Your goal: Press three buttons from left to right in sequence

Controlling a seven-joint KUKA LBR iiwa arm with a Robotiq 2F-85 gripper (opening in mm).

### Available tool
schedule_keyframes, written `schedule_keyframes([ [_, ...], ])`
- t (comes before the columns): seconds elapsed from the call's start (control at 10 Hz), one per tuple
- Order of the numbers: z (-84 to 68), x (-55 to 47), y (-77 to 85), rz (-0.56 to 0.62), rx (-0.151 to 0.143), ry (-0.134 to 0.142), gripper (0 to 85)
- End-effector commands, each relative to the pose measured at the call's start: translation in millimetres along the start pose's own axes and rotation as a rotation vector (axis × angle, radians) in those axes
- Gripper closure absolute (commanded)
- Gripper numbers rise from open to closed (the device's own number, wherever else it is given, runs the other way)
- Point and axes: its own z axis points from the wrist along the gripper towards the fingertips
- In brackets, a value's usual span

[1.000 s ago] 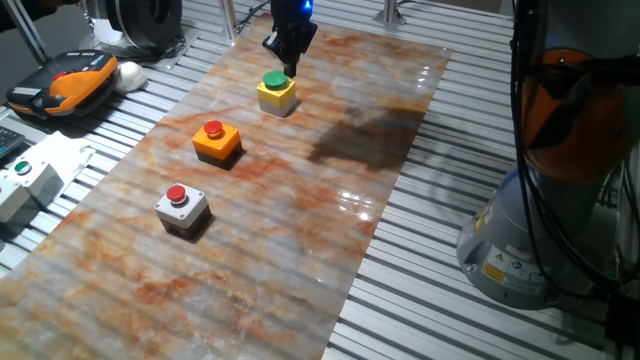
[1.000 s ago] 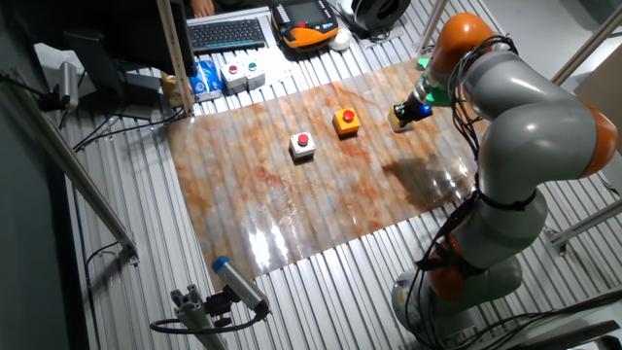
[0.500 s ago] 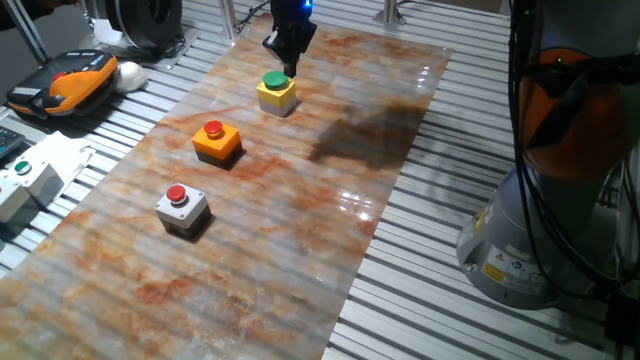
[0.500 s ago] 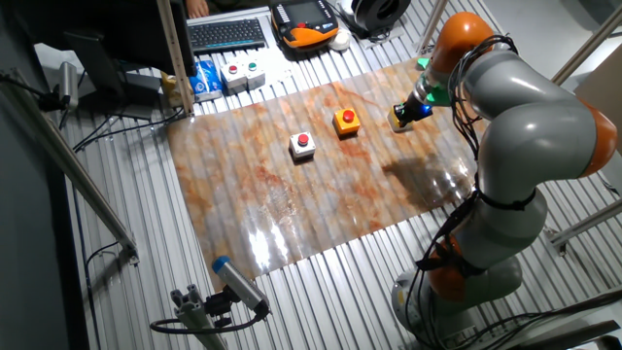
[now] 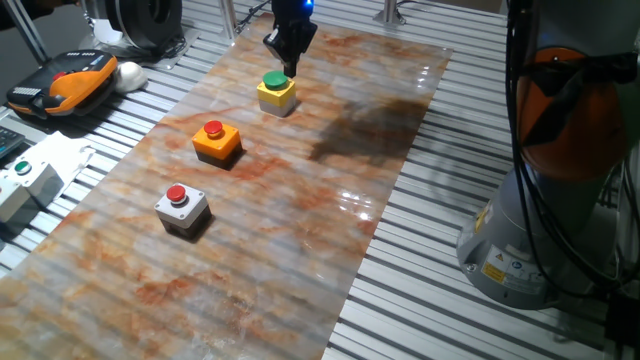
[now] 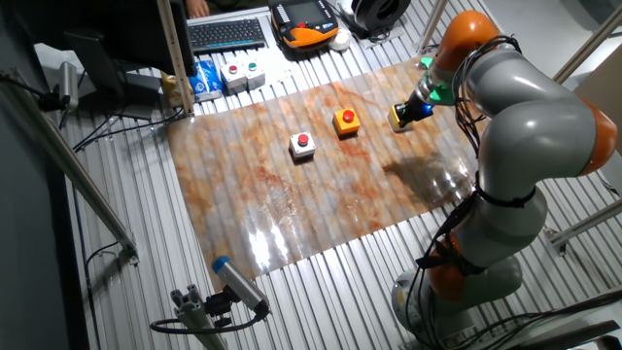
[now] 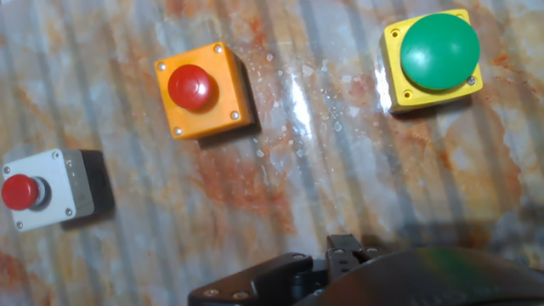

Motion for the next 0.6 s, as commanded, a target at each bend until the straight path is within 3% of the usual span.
schedule_keyframes([
  [0.0,-0.1,0.0,-0.1,-0.006,-0.004,0.002,85.0],
  [0.3,-0.1,0.0,-0.1,-0.014,-0.021,0.012,85.0],
  [0.5,-0.1,0.0,-0.1,-0.011,-0.015,0.008,85.0],
])
